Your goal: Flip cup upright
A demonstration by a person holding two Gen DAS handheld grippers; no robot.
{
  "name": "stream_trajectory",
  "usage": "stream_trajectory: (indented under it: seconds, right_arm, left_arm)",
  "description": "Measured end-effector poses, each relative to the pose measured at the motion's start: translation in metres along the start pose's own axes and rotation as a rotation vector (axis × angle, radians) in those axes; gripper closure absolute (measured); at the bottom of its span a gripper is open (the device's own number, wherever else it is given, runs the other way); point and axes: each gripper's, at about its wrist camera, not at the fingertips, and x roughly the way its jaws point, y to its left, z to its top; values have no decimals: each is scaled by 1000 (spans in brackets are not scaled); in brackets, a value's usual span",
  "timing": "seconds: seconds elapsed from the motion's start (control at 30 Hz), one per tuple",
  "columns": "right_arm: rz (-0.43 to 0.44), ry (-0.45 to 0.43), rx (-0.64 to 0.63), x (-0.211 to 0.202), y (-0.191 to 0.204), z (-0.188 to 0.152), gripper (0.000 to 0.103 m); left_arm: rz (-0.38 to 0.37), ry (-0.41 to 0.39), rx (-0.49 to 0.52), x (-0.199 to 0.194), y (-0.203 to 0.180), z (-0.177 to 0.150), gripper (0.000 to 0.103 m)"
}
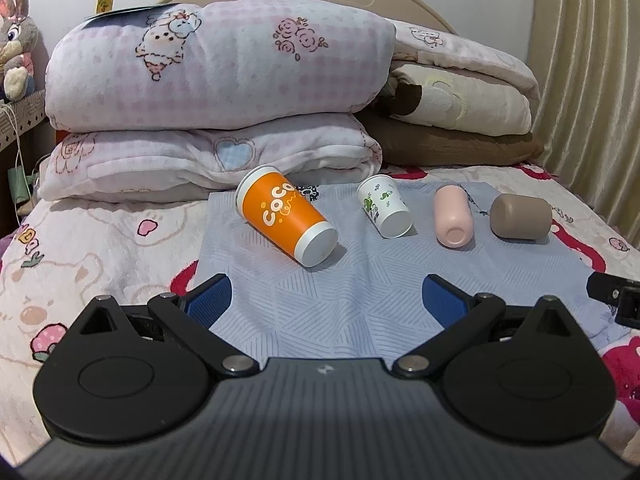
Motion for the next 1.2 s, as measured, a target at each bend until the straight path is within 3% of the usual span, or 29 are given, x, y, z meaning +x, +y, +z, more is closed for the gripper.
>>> stream_trajectory:
  seconds: [1.2]
  right_arm:
    - [-7,2,-2,0,-2,1,0]
  left_arm:
    - [-6,0,-1,3,2,-7,0]
